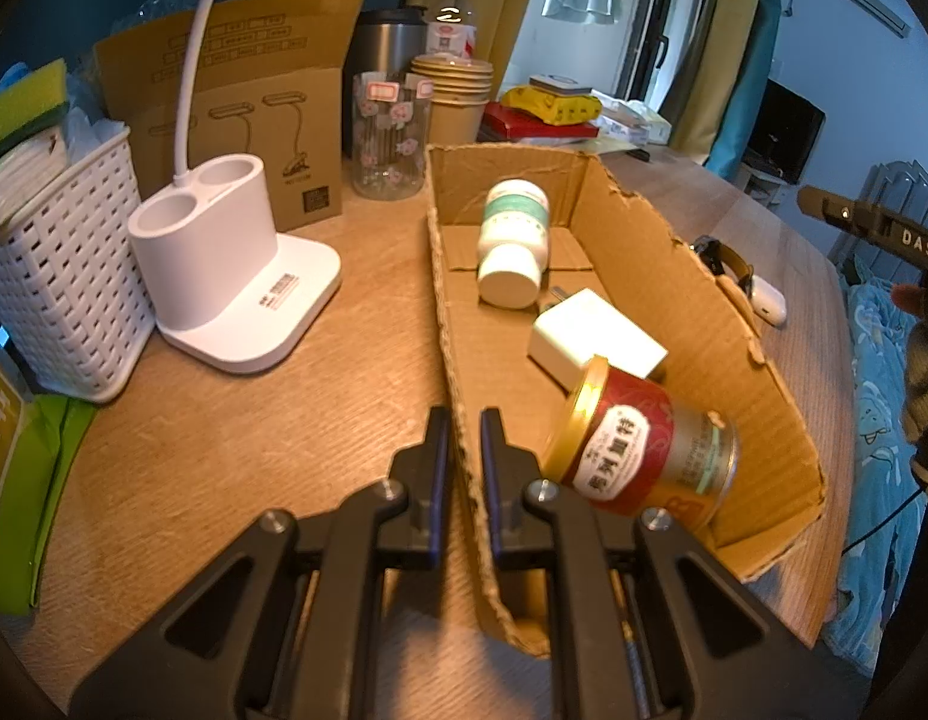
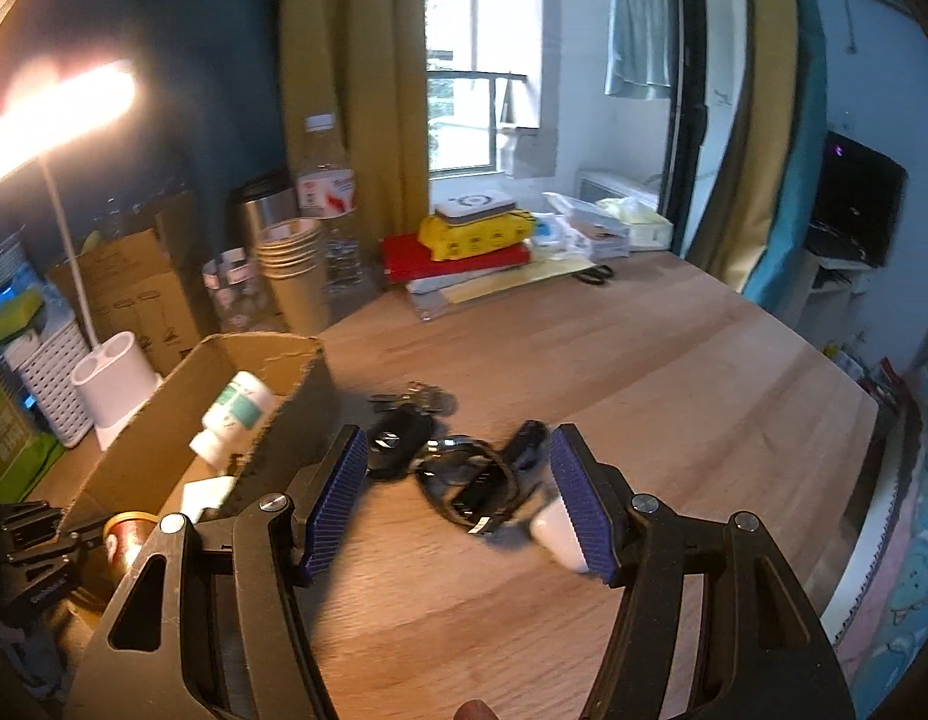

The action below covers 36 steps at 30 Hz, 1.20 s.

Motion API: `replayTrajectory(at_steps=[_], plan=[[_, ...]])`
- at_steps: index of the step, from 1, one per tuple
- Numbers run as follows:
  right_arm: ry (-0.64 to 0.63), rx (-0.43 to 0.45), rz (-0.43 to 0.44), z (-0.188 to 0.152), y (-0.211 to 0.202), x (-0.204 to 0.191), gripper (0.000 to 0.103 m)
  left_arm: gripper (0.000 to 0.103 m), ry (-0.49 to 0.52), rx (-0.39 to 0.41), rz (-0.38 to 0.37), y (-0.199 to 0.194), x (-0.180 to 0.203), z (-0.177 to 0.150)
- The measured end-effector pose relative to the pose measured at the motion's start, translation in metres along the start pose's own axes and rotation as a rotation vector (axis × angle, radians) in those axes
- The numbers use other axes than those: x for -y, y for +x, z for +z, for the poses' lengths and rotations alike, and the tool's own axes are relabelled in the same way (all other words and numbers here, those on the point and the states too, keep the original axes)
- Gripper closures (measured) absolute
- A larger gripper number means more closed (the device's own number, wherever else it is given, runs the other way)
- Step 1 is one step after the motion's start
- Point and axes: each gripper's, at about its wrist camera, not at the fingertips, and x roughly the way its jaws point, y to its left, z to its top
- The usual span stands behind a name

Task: Organize rigid objects
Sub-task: 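Move the right gripper back to the white earbud case and close on it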

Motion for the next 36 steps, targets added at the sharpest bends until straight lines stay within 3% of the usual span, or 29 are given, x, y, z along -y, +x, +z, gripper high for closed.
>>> replayTrajectory(at_steps=[14,36], plan=[[0.061,-0.064,-0.086,-0.024,0.032,0.048,0.036,0.093,0.001,0.001,0.0,0.0,0.0,0.0],[0.04,-0.19,-0.067,-0.052,0.08,0.056,0.036,0.092,0.0,0.0,0.0,0.0,0.001,-0.001]])
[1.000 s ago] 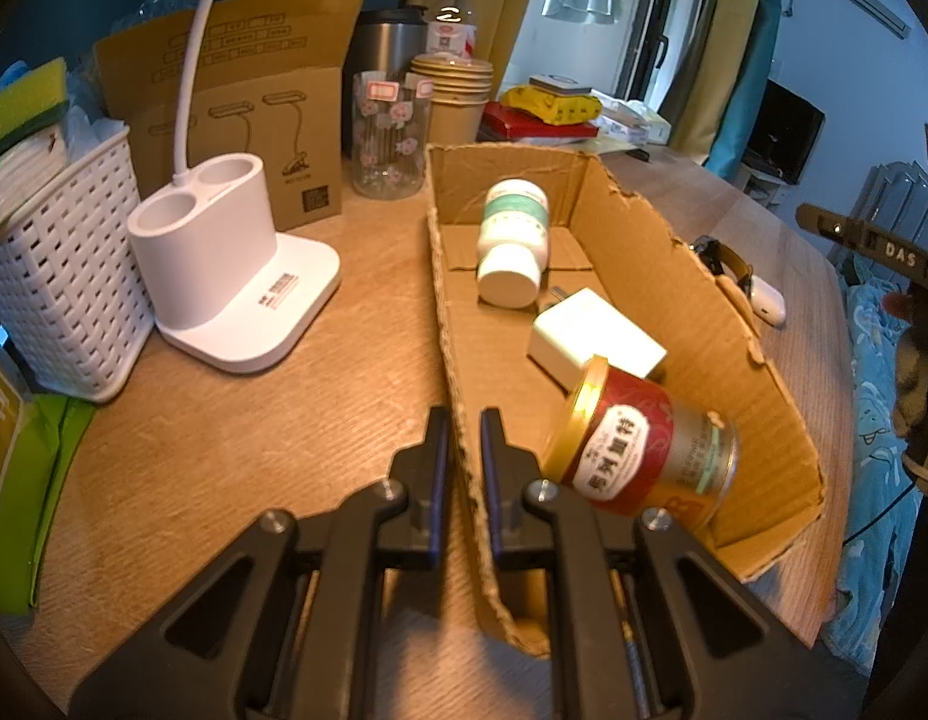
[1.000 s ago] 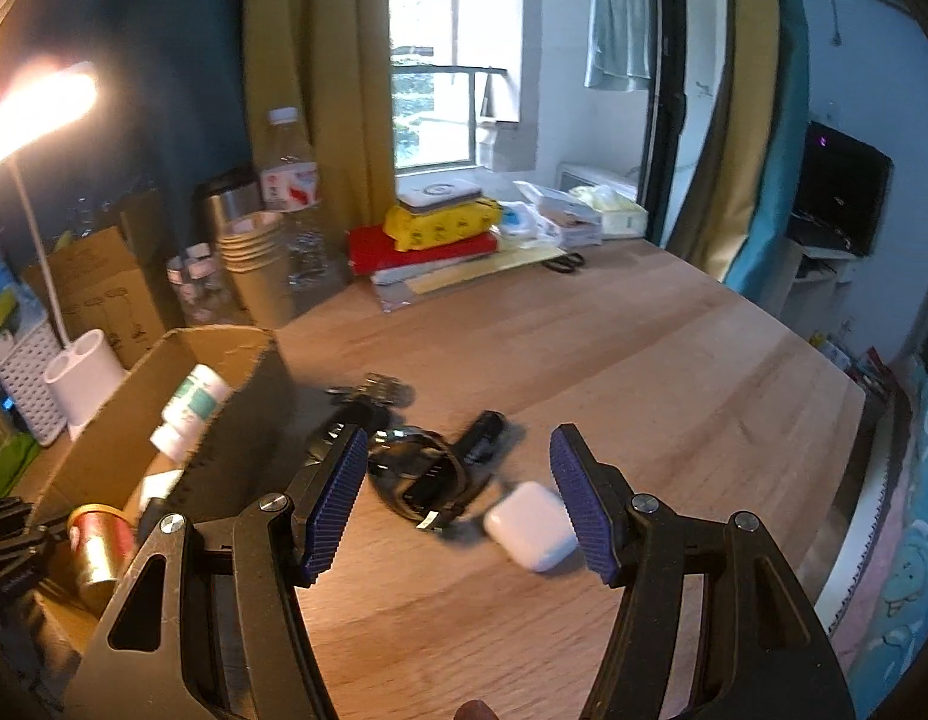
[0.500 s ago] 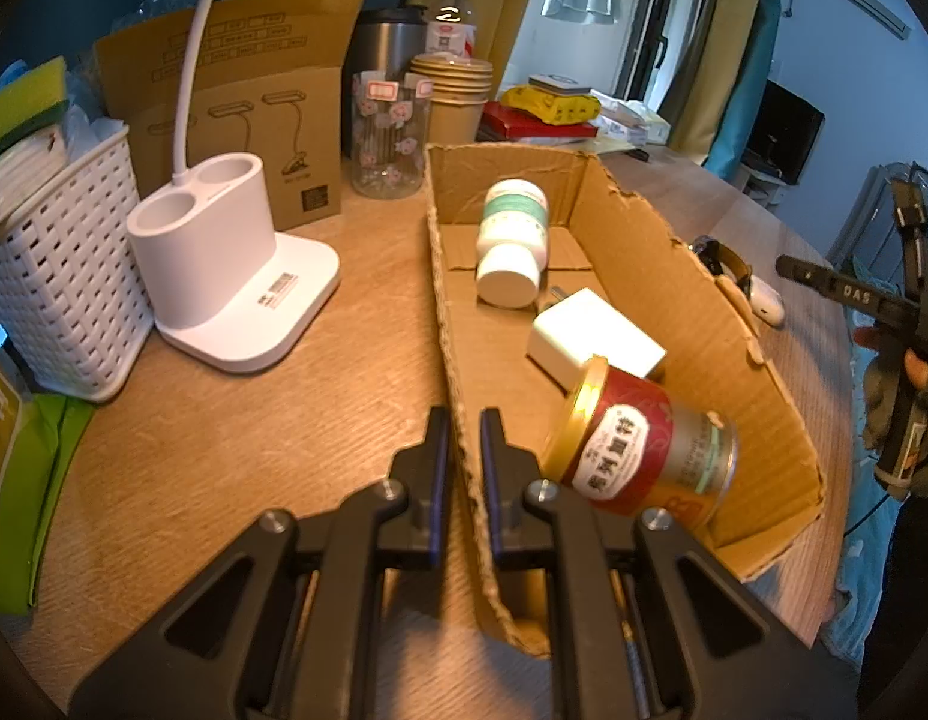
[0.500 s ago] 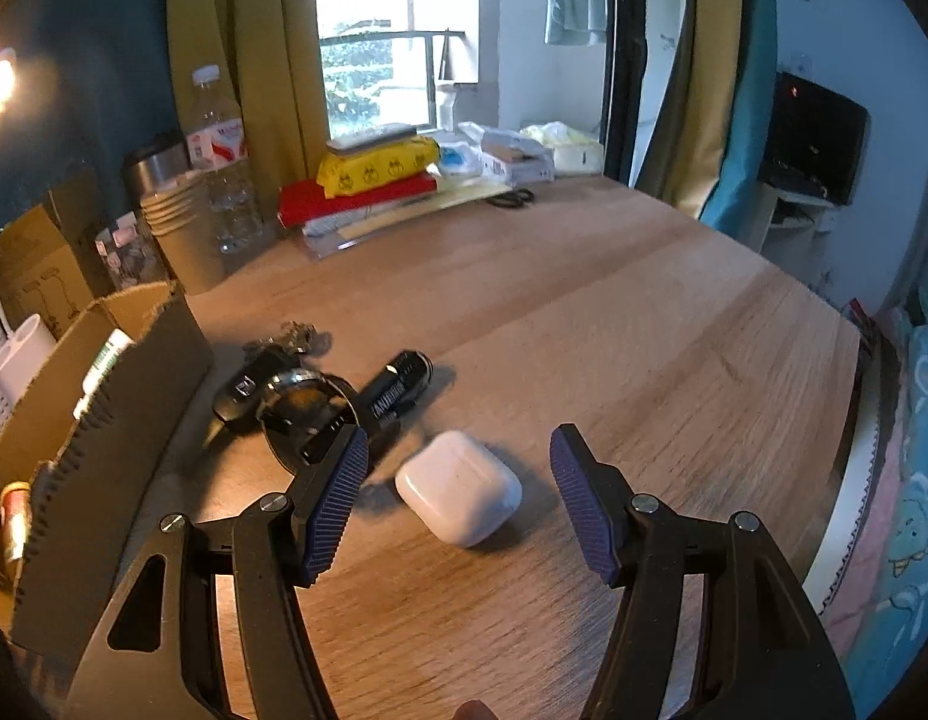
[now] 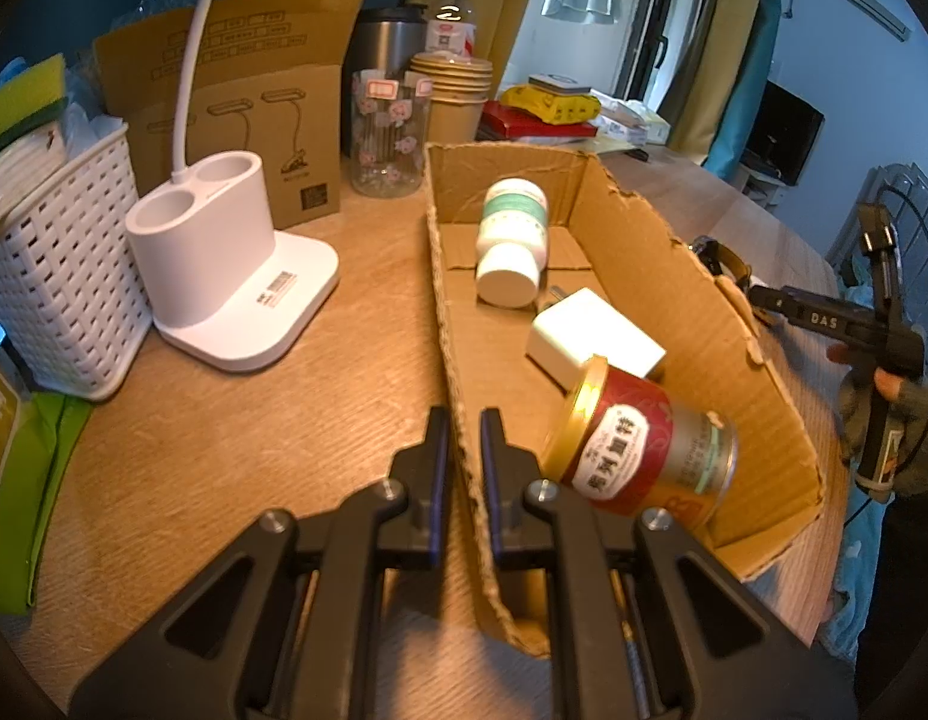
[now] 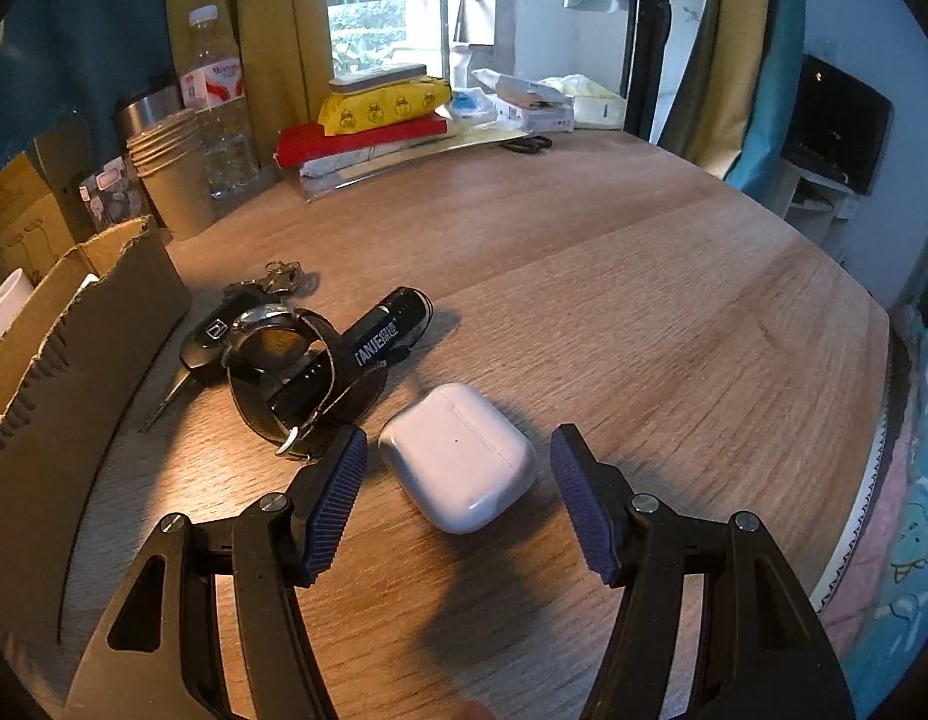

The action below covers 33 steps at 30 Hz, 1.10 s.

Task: Organize rigid objects
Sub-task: 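Move the right gripper back to the white earbud case and close on it, then lift the white earbud case with the right gripper and drop it into the box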

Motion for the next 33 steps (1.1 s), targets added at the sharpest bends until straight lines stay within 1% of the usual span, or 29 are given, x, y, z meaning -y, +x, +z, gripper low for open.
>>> replayTrajectory(at_steps=[8,13,16,20,27,30,33], plan=[[-0.012,-0.01,0.015,0.004,0.008,-0.001,0.036,0.092,0.002,0.001,0.001,0.0,0.0,0.0],[-0.032,-0.033,-0.018,0.003,0.013,-0.005,0.036,0.092,0.002,0.001,0.002,0.001,0.001,0.0],[-0.045,-0.033,-0.04,0.002,0.014,-0.008,0.041,0.092,0.003,0.002,0.002,0.001,0.001,0.0],[-0.028,-0.03,-0.039,0.002,0.013,-0.005,0.041,0.092,0.004,0.003,0.004,0.001,0.002,-0.001],[0.044,-0.004,-0.017,0.001,0.002,0.006,0.042,0.092,0.004,0.008,0.007,0.001,0.002,0.0],[0.048,0.0,-0.01,0.0,-0.007,0.003,0.042,0.092,0.007,0.017,0.012,-0.001,0.002,-0.001],[0.052,0.027,0.004,0.003,-0.023,-0.002,0.042,0.092,0.006,0.019,0.017,-0.002,0.003,-0.001]])
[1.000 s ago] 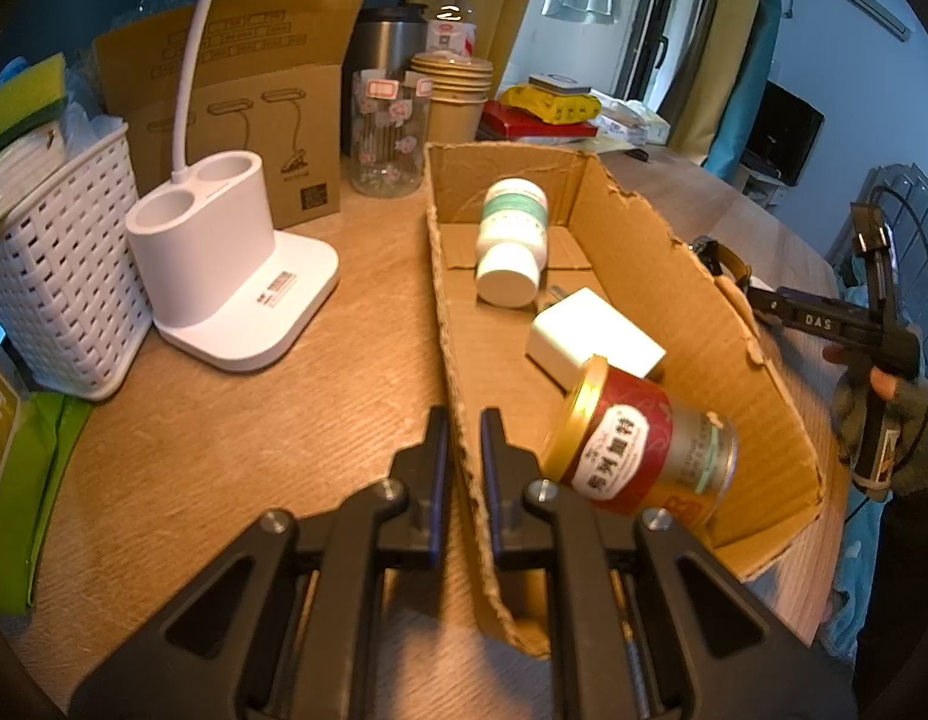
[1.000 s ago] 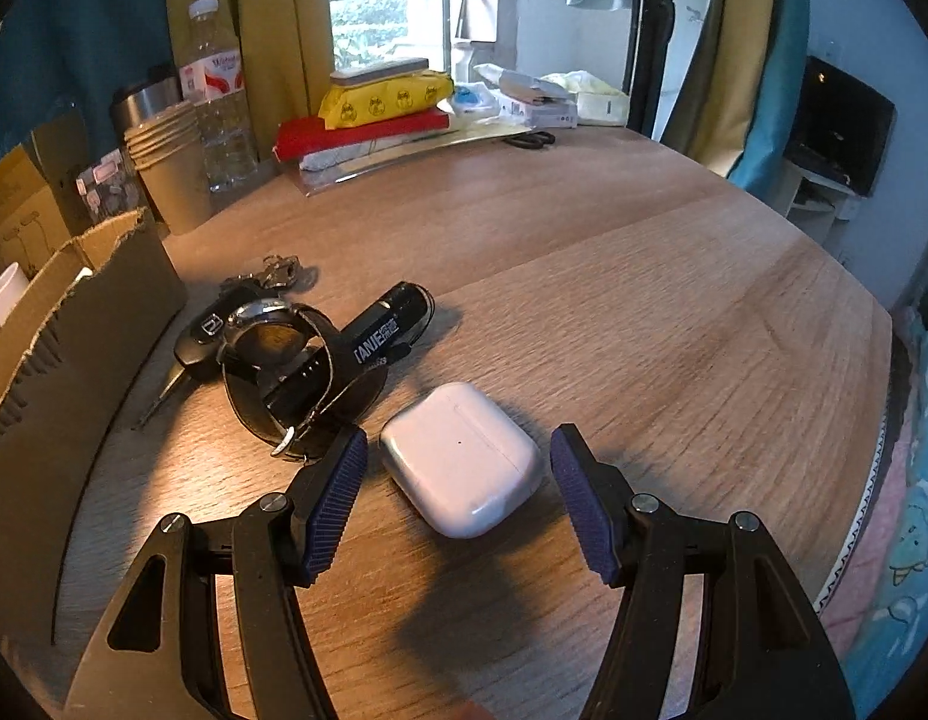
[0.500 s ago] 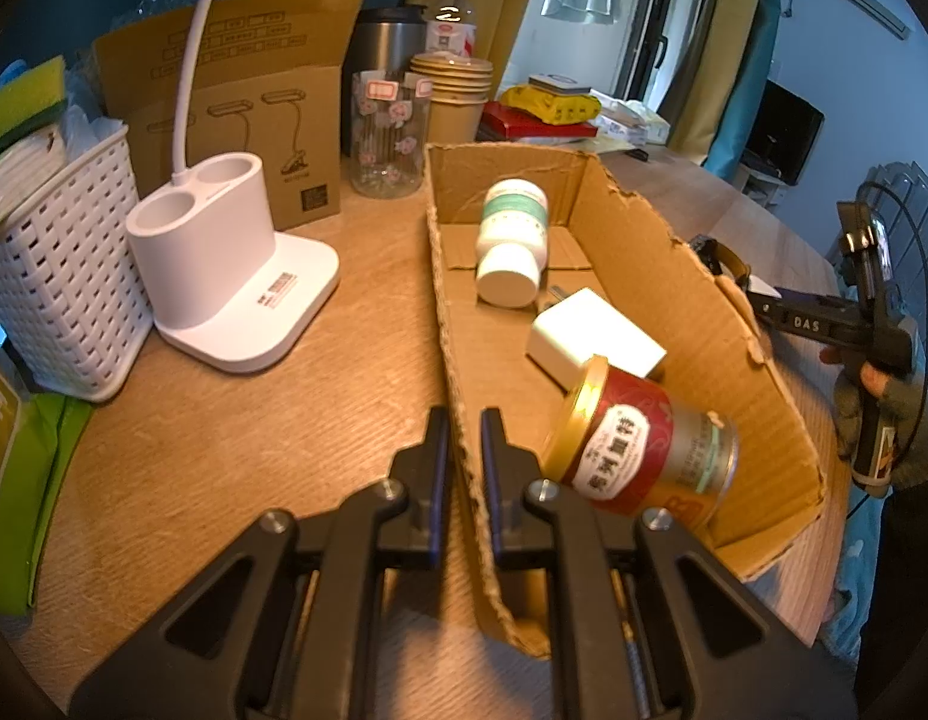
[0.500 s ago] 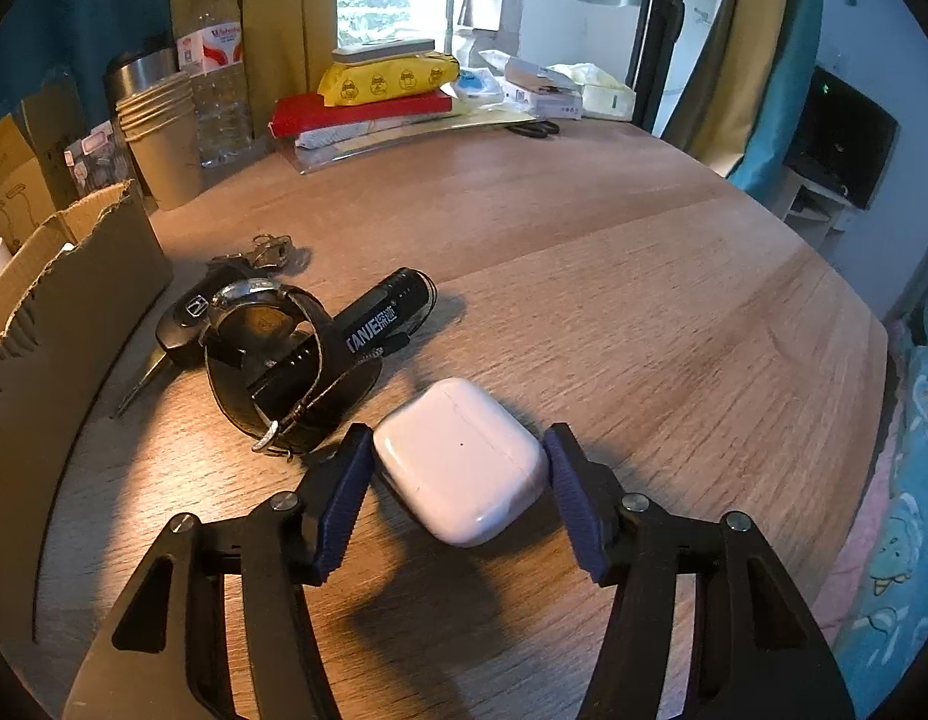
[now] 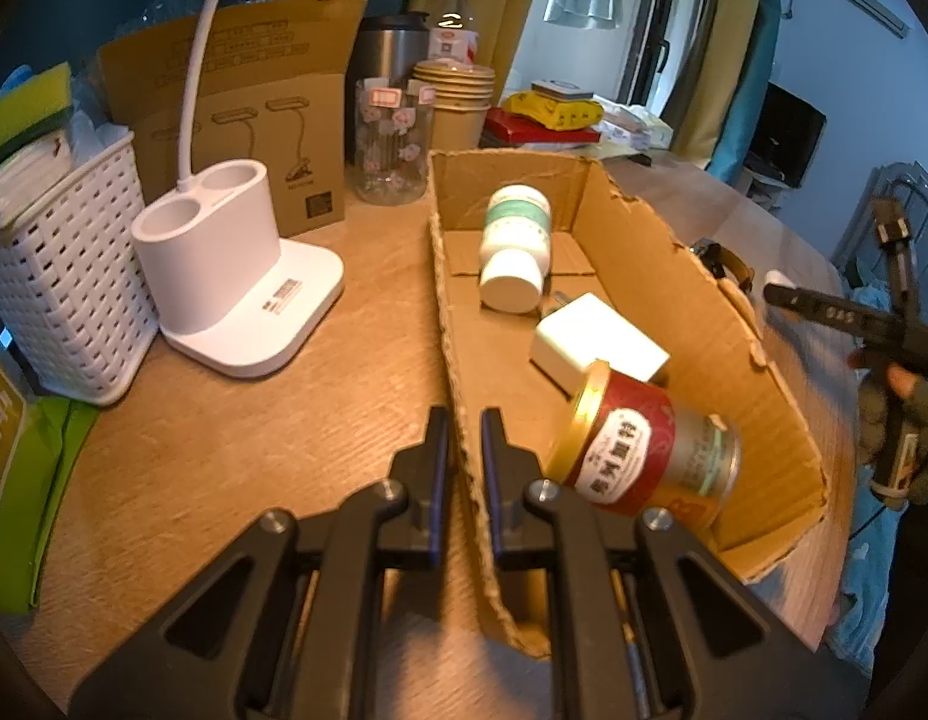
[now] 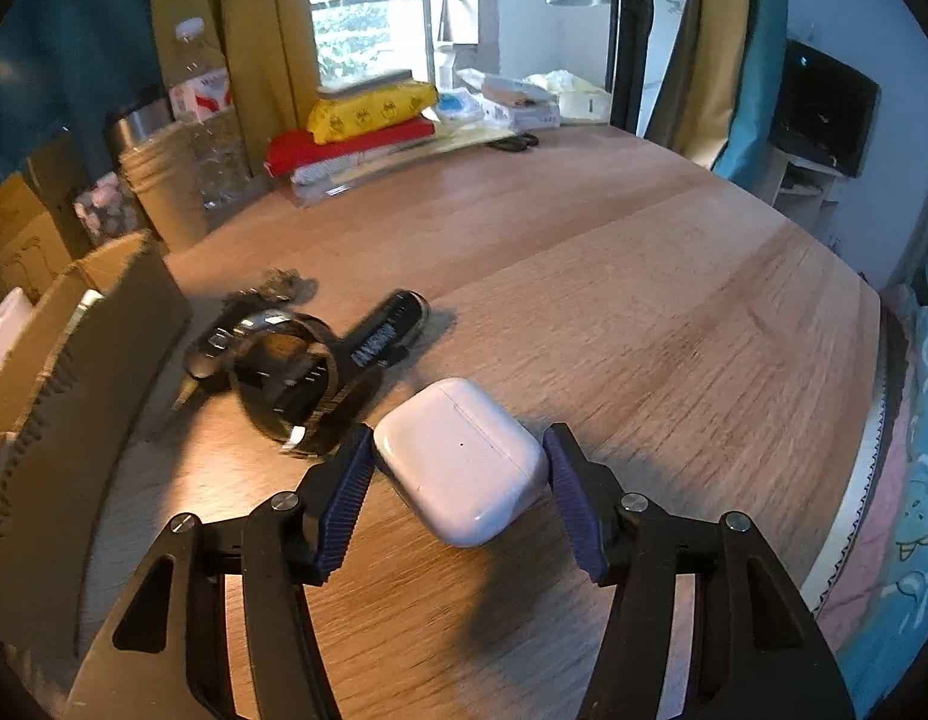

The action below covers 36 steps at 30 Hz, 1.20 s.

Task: Organize rigid objects
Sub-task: 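Lift the white earbud case with the right gripper and drop it into the box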

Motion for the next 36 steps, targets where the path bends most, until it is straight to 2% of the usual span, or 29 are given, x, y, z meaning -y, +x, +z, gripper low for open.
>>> replayTrajectory(at_steps=[10,17,27,31,36], plan=[[0.002,0.097,0.032,0.011,-0.056,-0.008,0.042,0.092,0.003,0.005,0.006,-0.002,0.0,0.0],[0.027,0.123,0.049,0.012,-0.068,-0.006,0.042,0.092,0.003,0.011,0.003,-0.003,-0.001,-0.001],[0.0,0.167,0.065,0.019,-0.08,-0.027,0.042,0.092,0.01,0.026,0.004,-0.007,-0.003,-0.002],[-0.029,0.18,0.134,0.02,-0.084,-0.048,0.042,0.092,0.011,0.028,0.003,-0.008,-0.001,-0.003],[-0.091,0.197,0.268,0.026,-0.091,-0.098,0.042,0.092,0.01,0.03,0.003,-0.008,-0.001,-0.003]])
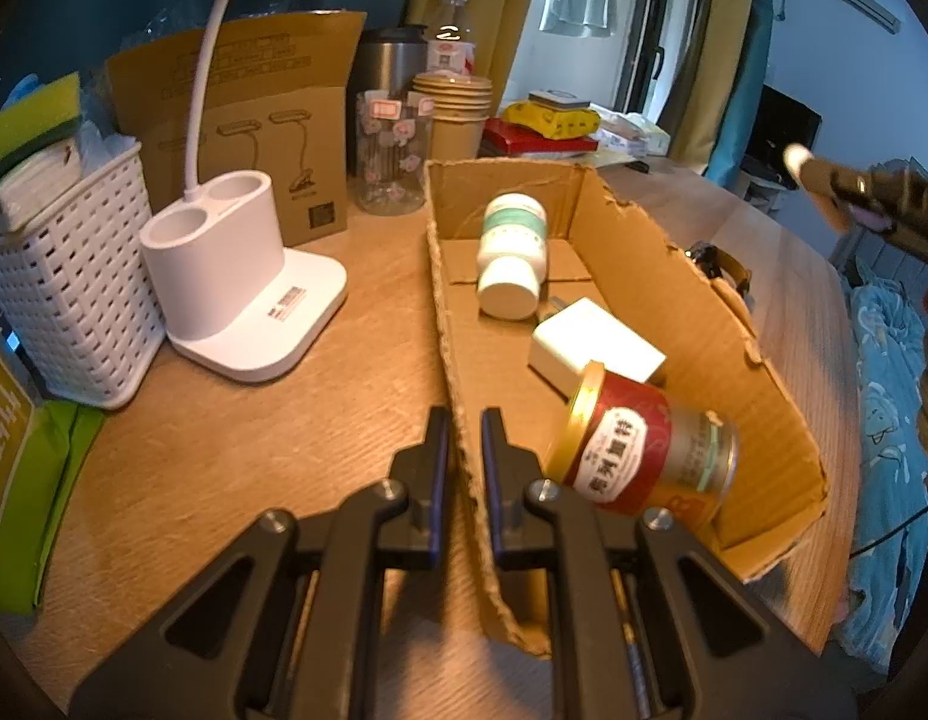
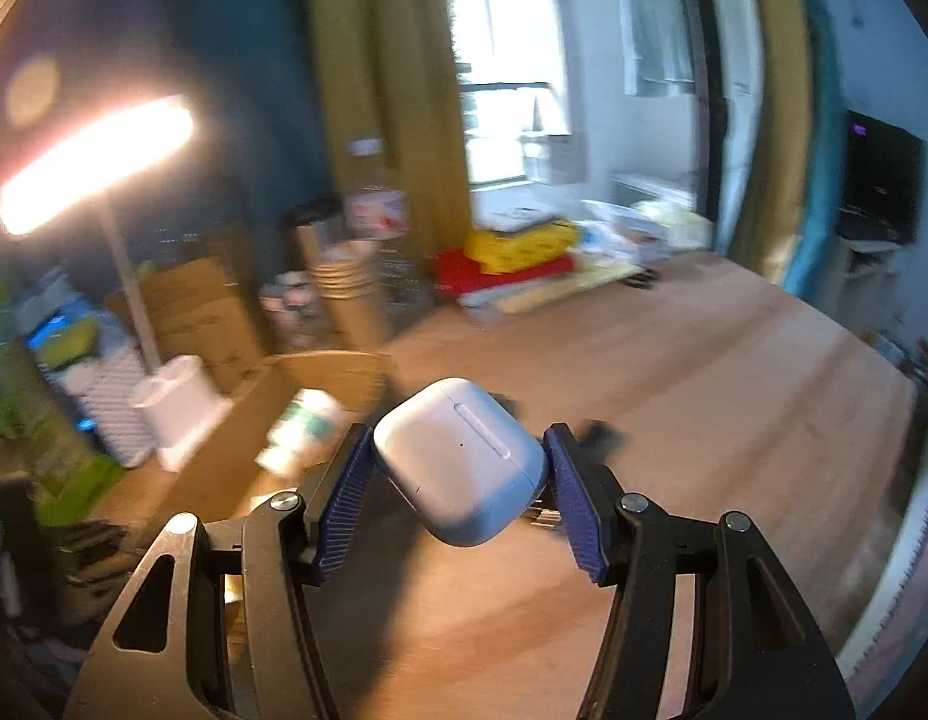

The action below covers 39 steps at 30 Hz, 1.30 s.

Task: Organize rigid objects
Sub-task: 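Lift the white earbud case with the right gripper and drop it into the box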

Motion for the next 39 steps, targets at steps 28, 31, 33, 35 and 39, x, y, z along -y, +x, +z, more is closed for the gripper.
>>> replayTrajectory(at_steps=[28,31,33,35,39], plan=[[-0.315,-0.302,0.203,-0.021,0.105,-0.121,0.042,0.092,0.0,0.002,-0.005,0.004,0.002,0.0],[-0.323,-0.336,0.218,-0.02,0.109,-0.121,0.042,0.092,-0.001,0.003,0.002,0.004,0.001,0.0],[-0.316,-0.37,0.207,-0.021,0.116,-0.119,0.042,0.092,0.003,0.005,0.008,0.003,0.002,0.0],[-0.316,-0.395,0.209,-0.023,0.12,-0.118,0.042,0.092,0.012,0.01,0.013,0.003,0.004,0.0],[-0.305,-0.421,0.26,-0.024,0.122,-0.115,0.042,0.092,0.014,0.012,0.013,0.002,0.004,0.0]])
